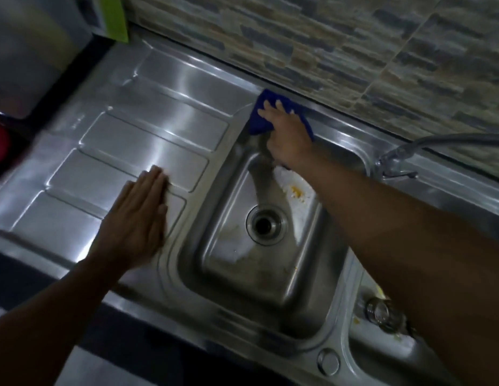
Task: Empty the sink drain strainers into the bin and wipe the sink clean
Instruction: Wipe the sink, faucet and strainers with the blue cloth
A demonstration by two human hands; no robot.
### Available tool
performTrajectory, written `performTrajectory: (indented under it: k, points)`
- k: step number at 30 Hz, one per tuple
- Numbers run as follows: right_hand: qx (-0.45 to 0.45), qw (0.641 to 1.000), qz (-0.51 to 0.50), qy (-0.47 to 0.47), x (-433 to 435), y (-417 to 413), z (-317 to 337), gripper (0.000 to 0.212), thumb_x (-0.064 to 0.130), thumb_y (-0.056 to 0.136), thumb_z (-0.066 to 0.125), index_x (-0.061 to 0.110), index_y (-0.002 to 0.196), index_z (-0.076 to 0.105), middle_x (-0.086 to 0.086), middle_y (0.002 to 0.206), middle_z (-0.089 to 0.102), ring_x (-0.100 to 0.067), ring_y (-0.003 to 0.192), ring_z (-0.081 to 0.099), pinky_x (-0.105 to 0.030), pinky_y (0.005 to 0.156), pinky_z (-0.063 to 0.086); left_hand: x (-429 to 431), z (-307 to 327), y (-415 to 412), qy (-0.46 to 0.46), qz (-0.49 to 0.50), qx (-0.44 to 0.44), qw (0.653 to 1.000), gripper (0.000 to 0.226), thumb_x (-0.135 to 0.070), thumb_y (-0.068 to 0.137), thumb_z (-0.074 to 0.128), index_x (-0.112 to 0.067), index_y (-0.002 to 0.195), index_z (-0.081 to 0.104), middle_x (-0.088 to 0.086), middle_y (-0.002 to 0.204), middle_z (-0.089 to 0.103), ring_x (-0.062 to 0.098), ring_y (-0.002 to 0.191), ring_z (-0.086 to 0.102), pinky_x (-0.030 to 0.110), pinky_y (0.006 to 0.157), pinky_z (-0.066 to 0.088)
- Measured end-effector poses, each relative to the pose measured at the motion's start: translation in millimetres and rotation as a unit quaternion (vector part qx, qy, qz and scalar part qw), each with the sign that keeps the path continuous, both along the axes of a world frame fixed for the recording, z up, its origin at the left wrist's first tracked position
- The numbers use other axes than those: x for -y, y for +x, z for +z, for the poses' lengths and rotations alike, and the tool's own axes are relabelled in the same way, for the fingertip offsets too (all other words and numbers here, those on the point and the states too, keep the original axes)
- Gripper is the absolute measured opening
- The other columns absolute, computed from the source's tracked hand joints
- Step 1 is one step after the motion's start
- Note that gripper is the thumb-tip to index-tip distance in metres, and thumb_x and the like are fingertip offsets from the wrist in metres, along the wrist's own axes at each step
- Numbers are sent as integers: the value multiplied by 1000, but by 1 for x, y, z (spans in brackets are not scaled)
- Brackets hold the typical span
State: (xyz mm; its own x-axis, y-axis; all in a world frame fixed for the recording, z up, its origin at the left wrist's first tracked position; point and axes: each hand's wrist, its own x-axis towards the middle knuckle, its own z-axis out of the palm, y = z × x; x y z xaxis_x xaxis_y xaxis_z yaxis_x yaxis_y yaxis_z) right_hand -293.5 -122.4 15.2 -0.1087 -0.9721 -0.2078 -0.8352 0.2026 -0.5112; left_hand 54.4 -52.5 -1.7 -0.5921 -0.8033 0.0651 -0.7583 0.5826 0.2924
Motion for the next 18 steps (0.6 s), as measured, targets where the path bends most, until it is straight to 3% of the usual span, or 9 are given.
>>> performTrajectory:
  k: [7, 12, 18]
  points:
    - [64, 996, 40, -51, -30, 84, 2, 69, -16, 86, 56, 8, 149, 44, -9, 164, 27, -28, 154, 16, -40, 126, 15, -17, 0, 19, 8, 37, 27, 999, 59, -30, 105, 24, -1, 156, 30, 16, 165, 25, 30, 155, 20, 53, 125, 20]
    - [95, 985, 129, -64, -103, 116, 3, 75, -26, 80, 55, 4, 148, 43, -11, 162, 30, -27, 154, 18, -35, 127, 8, -17, 4, 19, 16, 30, 31, 999, 60, -30, 105, 22, -2, 157, 27, 14, 166, 21, 25, 157, 15, 48, 128, 15]
    - [58, 993, 94, -48, -72, 107, 15, 71, -22, 82, 61, 6, 145, 48, -9, 160, 35, -23, 153, 21, -37, 127, 12, -16, 4, 18, 7, 25, 15, 1000, 57, -26, 105, 25, -1, 157, 28, 16, 166, 23, 26, 156, 17, 47, 128, 16]
